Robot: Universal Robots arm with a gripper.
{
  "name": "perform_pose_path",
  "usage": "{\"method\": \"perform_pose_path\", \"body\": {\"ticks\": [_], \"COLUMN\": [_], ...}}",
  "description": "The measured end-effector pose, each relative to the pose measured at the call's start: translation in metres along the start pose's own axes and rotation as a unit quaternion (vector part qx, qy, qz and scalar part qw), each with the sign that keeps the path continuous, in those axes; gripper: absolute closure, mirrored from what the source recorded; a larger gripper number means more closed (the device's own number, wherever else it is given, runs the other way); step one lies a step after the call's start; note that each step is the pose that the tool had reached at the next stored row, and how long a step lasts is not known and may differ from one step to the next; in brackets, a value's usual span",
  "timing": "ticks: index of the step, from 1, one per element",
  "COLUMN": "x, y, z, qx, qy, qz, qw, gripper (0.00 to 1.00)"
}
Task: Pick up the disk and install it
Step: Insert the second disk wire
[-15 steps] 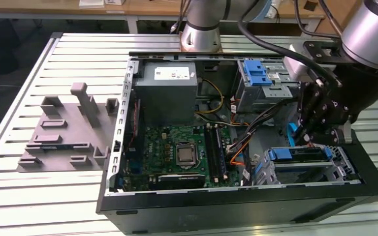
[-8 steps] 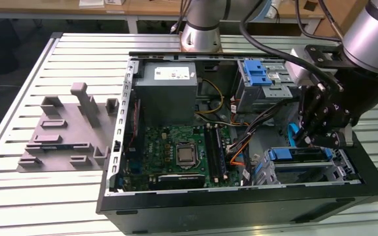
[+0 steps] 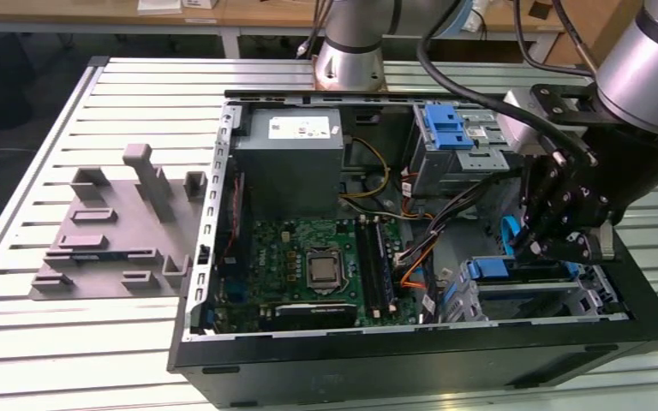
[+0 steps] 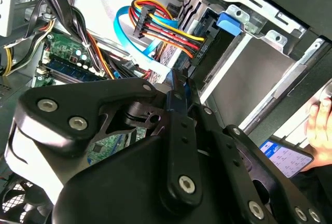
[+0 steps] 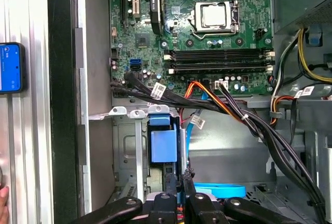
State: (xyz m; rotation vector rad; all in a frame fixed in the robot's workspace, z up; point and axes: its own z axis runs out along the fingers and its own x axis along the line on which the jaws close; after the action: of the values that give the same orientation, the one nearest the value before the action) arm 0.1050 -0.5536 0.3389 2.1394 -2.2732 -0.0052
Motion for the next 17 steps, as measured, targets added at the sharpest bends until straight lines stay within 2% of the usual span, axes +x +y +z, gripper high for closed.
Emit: {"method": "perform_pose_path", "body": {"ticks": [6, 17], "x": [0.0024, 0.0025], "y": [-0.0003, -0.0030], "z": [0.0008, 0.0029], "qx": [0.0000, 0.0000], "qy": [0.0000, 0.0000], "qz": [-0.001, -0.001], "qw": [1.0000, 1.0000], "gripper": [0.84, 0.84]}}
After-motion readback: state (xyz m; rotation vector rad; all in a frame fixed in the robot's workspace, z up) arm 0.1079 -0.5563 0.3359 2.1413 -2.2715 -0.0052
